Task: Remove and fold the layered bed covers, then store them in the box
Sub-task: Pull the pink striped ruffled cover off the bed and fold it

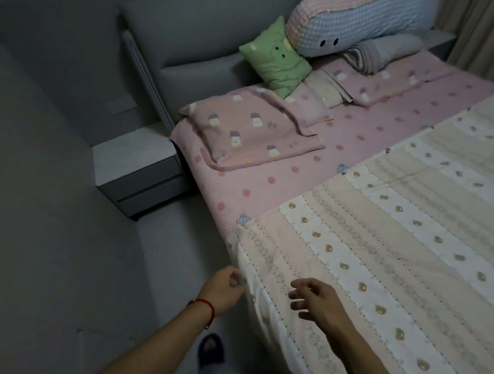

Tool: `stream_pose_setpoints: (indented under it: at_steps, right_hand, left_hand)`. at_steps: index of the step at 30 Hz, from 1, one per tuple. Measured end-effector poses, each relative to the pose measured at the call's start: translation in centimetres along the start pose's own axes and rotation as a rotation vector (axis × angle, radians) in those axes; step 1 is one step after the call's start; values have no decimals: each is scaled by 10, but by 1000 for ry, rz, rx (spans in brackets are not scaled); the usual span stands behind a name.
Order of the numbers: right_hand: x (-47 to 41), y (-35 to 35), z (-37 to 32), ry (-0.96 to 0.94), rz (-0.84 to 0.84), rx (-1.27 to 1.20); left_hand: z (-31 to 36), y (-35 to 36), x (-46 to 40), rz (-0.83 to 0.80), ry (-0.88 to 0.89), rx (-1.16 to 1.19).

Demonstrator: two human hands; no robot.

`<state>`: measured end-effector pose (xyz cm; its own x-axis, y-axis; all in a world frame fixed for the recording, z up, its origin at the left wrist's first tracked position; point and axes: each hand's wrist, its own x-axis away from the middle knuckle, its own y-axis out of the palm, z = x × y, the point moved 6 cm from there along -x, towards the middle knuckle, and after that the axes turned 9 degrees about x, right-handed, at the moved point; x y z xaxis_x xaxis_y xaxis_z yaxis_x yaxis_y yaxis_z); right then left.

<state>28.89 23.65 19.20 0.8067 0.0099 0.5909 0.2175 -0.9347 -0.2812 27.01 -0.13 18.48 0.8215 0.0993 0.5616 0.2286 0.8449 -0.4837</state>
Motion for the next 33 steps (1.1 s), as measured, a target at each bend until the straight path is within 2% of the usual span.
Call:
stream_pose_setpoints:
  at_steps: [7,9,13,18,22,26,33]
  right_hand:
    - [-83,29,-47,95,87,126]
    - [-104,42,-54,183,140,135]
    - [-117,65,-53,350,143,174]
    - [-121,68,-50,517,214,184]
    - [-131,74,-53,573,261,190]
    - [-146,97,-64,582,209,237]
    - [-167,112,-87,508,177,333]
  left_hand:
    - [-7,-17,-187,-191,-142,-167]
    - [-7,-25,-239,-281,-148,-226]
    - [-12,-22,-316,-443,-191,-307]
    - [-17,-3,-386,-521,-171,-390]
    - [-14,5,-415,-500,-65,-453]
    - [-22,4,-413,-437,41,-523]
    - [-4,1,-374,-638,116,-342]
